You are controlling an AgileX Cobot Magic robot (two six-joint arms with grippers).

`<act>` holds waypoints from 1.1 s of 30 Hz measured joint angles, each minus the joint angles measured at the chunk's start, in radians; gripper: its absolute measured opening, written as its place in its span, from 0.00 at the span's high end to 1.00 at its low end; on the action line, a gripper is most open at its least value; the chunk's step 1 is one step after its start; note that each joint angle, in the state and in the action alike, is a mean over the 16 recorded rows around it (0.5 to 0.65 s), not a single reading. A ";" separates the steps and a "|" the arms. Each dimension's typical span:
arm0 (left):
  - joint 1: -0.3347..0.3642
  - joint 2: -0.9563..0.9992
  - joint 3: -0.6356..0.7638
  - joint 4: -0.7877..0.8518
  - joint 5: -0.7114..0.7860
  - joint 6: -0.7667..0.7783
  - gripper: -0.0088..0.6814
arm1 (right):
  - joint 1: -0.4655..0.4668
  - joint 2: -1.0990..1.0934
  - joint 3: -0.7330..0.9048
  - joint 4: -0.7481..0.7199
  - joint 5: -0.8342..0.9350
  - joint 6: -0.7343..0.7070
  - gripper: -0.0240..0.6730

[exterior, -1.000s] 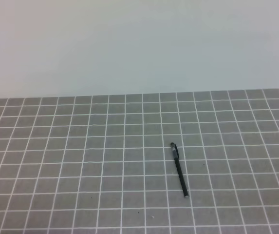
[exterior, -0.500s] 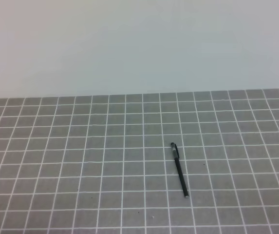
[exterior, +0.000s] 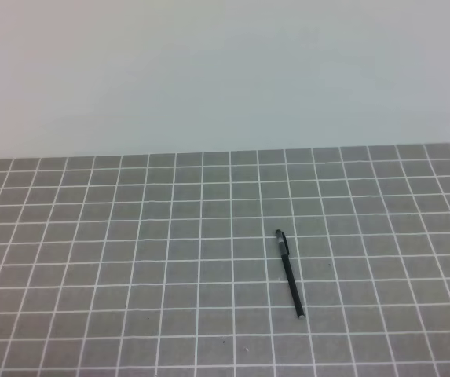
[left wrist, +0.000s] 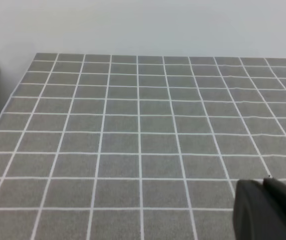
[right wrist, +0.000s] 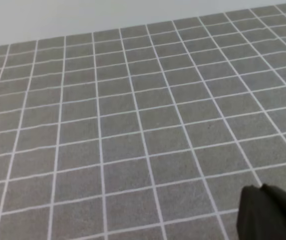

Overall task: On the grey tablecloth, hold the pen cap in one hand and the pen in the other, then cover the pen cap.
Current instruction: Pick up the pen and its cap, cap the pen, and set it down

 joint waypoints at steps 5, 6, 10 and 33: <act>0.000 0.000 0.000 0.000 -0.001 0.000 0.99 | 0.001 0.000 -0.002 -0.005 0.017 -0.004 0.96; 0.000 0.000 0.000 0.000 -0.001 0.000 0.99 | 0.001 0.000 -0.001 -0.004 0.018 -0.005 0.96; 0.000 0.000 0.000 0.000 -0.001 0.000 0.99 | 0.006 -0.001 -0.002 0.009 0.017 -0.027 0.96; 0.000 0.000 0.000 0.000 -0.001 0.000 0.99 | 0.040 -0.002 -0.011 0.190 -0.017 -0.234 0.96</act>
